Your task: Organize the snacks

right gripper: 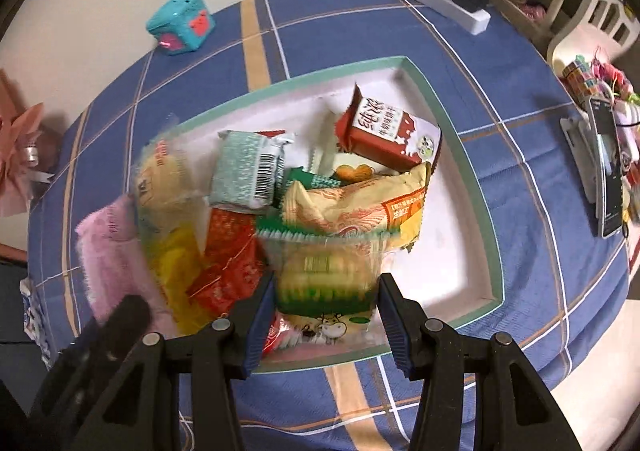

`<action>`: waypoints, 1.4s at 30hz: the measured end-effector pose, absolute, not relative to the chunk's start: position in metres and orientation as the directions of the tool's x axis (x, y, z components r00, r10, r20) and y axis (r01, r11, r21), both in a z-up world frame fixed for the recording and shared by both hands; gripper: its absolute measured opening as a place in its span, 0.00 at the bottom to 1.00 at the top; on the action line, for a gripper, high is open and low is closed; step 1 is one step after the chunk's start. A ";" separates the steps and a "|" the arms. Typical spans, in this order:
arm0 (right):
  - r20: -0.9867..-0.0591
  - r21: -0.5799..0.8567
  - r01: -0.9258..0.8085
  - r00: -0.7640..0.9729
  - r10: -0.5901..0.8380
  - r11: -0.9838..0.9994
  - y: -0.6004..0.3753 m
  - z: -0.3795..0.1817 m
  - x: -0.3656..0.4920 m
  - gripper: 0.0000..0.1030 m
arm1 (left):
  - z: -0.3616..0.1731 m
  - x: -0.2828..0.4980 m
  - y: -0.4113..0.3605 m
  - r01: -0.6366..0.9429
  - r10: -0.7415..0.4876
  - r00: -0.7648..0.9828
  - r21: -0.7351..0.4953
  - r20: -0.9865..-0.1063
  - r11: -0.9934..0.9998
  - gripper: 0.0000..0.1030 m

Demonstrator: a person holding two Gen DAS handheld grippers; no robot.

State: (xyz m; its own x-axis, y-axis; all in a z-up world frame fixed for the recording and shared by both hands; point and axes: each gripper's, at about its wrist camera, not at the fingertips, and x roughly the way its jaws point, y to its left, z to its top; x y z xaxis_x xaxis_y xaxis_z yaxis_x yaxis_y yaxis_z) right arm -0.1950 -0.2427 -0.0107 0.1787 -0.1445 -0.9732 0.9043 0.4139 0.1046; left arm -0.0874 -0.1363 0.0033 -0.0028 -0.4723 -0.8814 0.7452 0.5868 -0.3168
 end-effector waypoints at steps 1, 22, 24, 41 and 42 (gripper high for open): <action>-0.973 0.111 0.905 0.183 -0.140 0.411 -0.244 -0.013 -0.196 0.52 | 0.001 -0.088 -0.139 0.745 -0.475 -0.015 -0.327 -0.880 0.582 0.36; -0.955 0.099 0.897 0.208 -0.213 0.431 -0.208 0.010 -0.207 0.83 | 0.018 -0.069 -0.078 0.676 -0.348 0.257 -0.090 -0.902 0.732 0.87; -0.951 0.088 0.889 0.210 -0.228 0.449 -0.196 0.013 -0.208 0.85 | 0.020 -0.069 -0.067 0.668 -0.324 0.308 -0.040 -0.894 0.743 0.95; -0.937 0.073 0.858 0.234 -0.260 0.509 -0.153 0.015 -0.213 1.00 | 0.023 -0.070 -0.026 0.638 -0.294 0.339 -0.011 -0.894 0.770 1.00; -0.937 0.073 0.856 0.235 -0.260 0.512 -0.154 0.015 -0.213 1.00 | 0.021 -0.071 -0.028 0.637 -0.278 0.341 0.004 -0.898 0.771 1.00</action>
